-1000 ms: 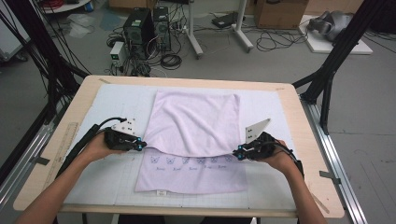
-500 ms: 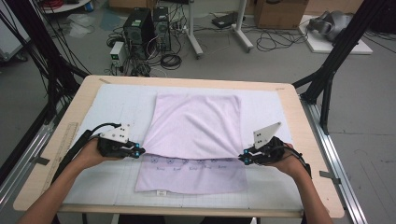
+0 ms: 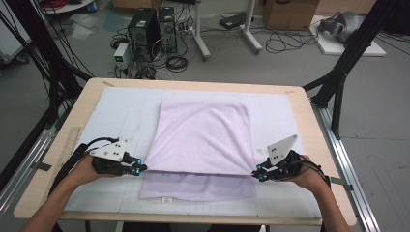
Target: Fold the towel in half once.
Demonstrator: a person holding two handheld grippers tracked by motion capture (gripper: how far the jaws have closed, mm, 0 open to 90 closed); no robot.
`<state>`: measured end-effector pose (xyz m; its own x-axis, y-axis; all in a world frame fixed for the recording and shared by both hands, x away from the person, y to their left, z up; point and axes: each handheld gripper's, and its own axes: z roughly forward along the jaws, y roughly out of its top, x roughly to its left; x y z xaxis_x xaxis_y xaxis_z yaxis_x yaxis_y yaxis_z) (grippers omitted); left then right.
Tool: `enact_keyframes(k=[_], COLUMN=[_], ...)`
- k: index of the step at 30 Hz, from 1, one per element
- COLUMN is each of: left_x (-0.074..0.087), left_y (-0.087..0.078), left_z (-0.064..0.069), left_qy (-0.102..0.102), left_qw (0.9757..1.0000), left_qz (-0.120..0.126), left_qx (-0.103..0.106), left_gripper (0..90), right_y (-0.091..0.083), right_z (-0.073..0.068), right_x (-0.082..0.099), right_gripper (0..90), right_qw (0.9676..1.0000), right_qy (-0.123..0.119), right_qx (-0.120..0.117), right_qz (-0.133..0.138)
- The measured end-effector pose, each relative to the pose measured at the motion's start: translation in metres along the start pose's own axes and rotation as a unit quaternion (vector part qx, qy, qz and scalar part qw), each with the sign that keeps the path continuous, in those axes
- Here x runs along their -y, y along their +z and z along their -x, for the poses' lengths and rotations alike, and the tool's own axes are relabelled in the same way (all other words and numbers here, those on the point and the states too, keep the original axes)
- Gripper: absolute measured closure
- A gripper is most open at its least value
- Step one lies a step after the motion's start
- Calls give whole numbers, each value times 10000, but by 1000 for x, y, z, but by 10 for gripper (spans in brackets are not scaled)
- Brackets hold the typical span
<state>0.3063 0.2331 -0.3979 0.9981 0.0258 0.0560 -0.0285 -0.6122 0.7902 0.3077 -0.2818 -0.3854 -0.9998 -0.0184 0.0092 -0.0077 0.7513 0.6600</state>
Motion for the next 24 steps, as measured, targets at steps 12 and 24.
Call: enact_keyframes(k=[12,24], left_x=[7,10], left_y=[5,12], left_z=[13,28], left_qy=[-62,34], left_qw=[9995,9986], left_qz=[-12,-33], left_qx=[296,523], left_gripper=[889,889], right_y=[11,18], right_z=[-15,-23], right_x=[1,-1], right_gripper=[870,870], right_qw=[9990,9966], right_qy=[-67,-186], right_qx=[-410,-638], right_qz=[-149,-490])
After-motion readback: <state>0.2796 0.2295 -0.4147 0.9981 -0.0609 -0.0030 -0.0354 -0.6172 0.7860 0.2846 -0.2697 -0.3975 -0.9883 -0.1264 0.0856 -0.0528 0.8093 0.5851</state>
